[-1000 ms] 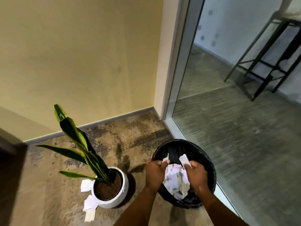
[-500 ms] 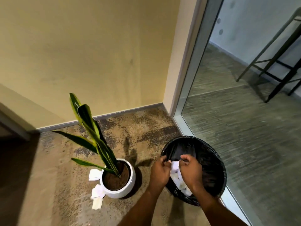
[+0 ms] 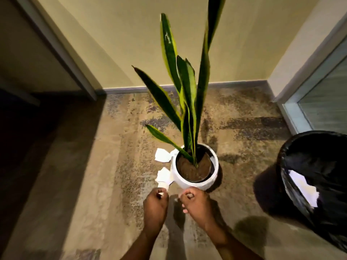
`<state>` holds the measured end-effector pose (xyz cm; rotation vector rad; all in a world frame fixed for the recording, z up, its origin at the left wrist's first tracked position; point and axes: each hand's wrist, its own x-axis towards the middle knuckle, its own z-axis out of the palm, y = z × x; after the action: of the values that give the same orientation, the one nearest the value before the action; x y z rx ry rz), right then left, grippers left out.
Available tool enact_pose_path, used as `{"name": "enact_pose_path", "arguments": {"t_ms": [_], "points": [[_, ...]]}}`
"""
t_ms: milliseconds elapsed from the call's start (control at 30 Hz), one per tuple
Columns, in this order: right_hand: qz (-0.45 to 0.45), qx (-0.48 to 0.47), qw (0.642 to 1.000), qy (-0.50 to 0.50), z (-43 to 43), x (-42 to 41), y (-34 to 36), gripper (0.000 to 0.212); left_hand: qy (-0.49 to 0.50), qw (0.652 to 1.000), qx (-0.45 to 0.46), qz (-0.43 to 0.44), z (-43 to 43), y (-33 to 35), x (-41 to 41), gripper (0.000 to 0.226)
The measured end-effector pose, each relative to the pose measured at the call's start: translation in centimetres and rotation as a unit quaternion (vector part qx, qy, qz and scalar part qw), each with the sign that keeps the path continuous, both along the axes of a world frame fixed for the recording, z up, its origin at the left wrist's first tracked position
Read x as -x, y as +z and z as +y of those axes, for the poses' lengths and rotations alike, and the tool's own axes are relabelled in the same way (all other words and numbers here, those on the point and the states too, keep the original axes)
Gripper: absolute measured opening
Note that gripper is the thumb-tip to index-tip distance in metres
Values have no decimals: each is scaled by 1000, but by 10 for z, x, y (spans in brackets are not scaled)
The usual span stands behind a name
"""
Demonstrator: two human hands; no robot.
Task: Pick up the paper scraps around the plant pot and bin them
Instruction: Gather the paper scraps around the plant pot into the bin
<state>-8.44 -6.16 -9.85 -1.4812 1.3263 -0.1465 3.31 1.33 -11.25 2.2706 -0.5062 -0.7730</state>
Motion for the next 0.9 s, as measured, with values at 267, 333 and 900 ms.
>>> {"name": "enact_pose_path", "arguments": {"t_ms": [267,333,900], "points": [[122,197,966,113,26,-74,-100,35,-60,998,-5,-10,-18,-99,-69,38],[166,285,930,163,24,-83,-116,40,-81,997,-10,0,-26,-119,-78,48],[329,326,827,320,-8,-125,-147,62,-92,995,-40,23,-38,-139,-81,44]]}}
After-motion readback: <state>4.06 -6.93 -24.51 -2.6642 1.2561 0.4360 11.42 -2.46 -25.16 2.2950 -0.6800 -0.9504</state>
